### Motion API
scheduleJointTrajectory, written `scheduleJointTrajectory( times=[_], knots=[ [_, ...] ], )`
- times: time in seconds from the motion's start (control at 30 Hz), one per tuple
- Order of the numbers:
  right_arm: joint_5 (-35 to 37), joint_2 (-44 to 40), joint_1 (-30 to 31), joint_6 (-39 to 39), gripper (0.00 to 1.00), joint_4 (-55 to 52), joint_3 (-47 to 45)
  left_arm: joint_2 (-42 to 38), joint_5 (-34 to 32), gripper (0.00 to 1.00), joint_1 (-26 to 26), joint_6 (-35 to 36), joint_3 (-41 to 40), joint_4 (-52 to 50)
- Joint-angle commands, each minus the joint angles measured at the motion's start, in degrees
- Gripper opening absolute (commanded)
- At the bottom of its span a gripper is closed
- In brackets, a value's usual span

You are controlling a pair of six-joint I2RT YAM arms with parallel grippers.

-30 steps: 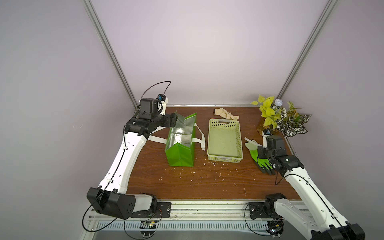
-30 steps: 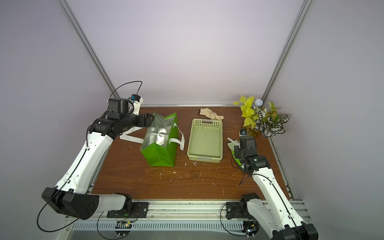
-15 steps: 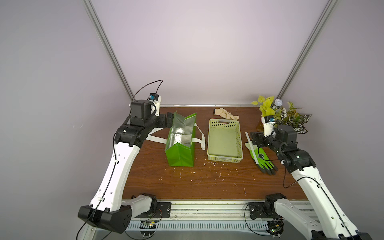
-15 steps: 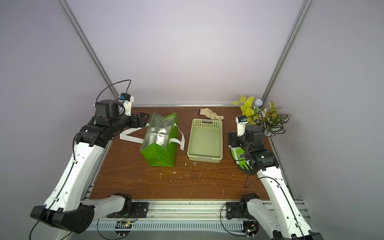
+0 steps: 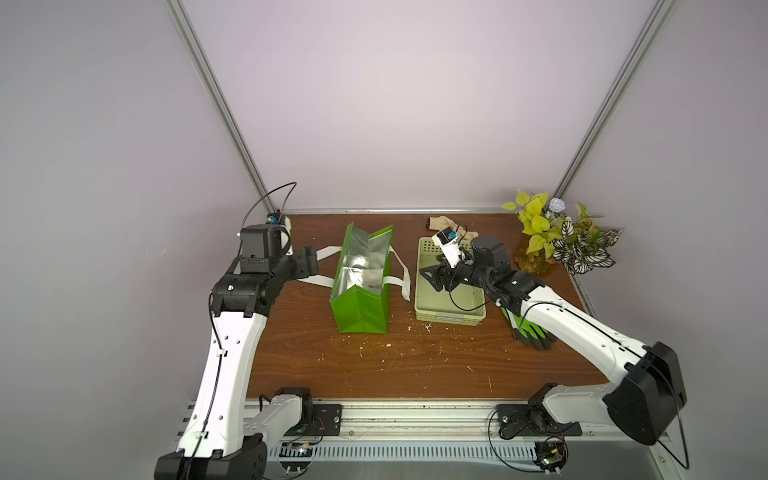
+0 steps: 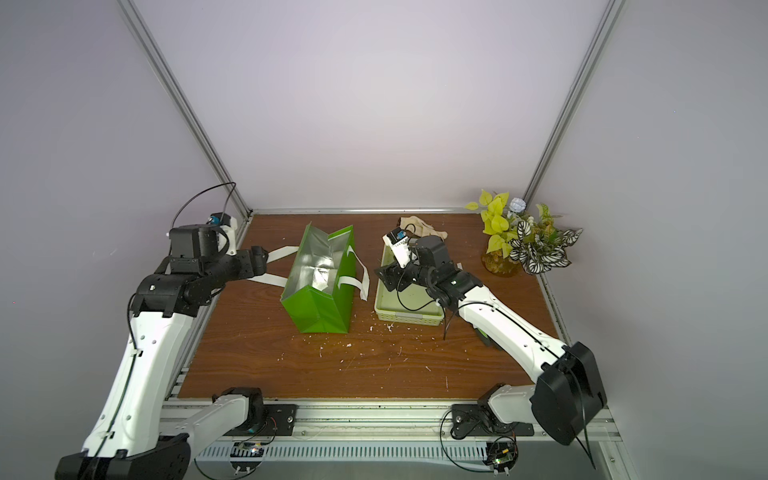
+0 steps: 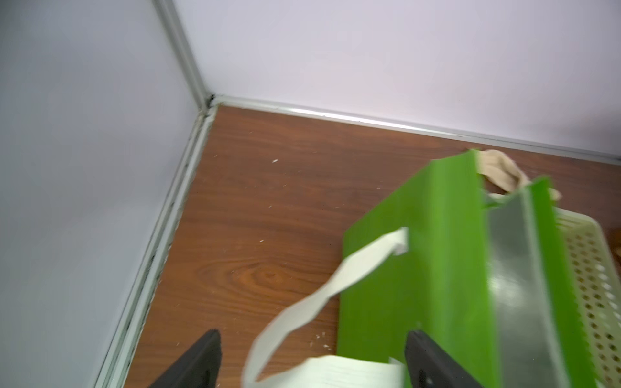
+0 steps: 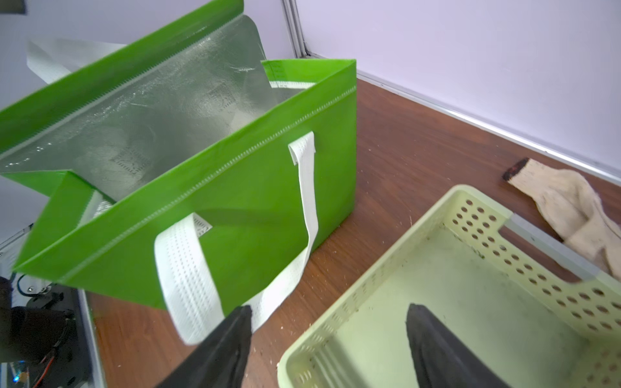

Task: Place the ice pack in the delivery bag
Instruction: Close the delivery bag at the center of the board.

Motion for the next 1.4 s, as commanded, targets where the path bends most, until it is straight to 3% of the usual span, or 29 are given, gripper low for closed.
scheduleJointTrajectory(
  times=[0.0,0.13,0.27,0.43,0.7,0.77,0.93,1.03,1.07,1.1,1.2,1.27,1.37],
  knots=[
    [-6.3,3.5,0.0,-3.6,0.78,12.1,1.7,1.3,4.1,0.82,5.3,1.3,-3.4,-1.7],
    [-8.4,9.8,0.0,-5.0,0.78,17.5,2.3,3.5,11.1,0.78,5.3,1.8,-6.3,0.2],
    [-10.2,14.2,0.1,-7.2,0.76,18.8,3.7,4.4,13.5,0.75,5.3,-0.8,-10.6,6.8],
    [-15.8,14.9,1.7,-9.1,0.75,23.4,0.2,9.3,27.6,0.7,5.0,-4.2,-16.3,19.3],
    [-17.6,14.8,5.3,-8.5,0.72,27.4,-4.3,19.6,29.2,0.68,-2.1,-8.4,-17.9,31.5],
    [-17.6,15.1,6.0,-7.8,0.62,27.9,-4.4,21.3,29.8,0.67,-2.4,-9.3,-17.9,33.9],
    [-15.8,14.9,7.0,-5.8,0.14,28.7,-4.1,24.8,31.1,0.66,-3.2,-10.2,-16.4,36.9],
    [-12.3,13.9,7.0,-6.0,0.08,28.3,-4.6,26.4,31.1,0.66,-3.6,-10.1,-15.3,37.0],
    [-11.1,13.4,6.9,-6.5,0.1,27.5,-4.7,26.7,31.1,0.66,-3.6,-10.0,-15.2,37.2],
    [-9.5,12.6,6.3,-6.8,0.18,26.6,-5.0,26.9,30.8,0.66,-3.6,-9.8,-15.0,37.0],
    [-11.4,9.8,2.4,-1.8,0.52,30.4,-7.8,27.4,30.1,0.66,-3.6,-9.0,-14.3,36.3],
    [-13.3,9.0,0.6,0.7,0.68,31.7,-8.2,27.7,30.1,0.66,-3.6,-8.7,-13.9,35.9],
    [-13.1,10.8,0.2,0.0,0.78,25.8,-4.2,28.1,30.3,0.66,-3.6,-8.5,-13.5,35.8]
  ],
)
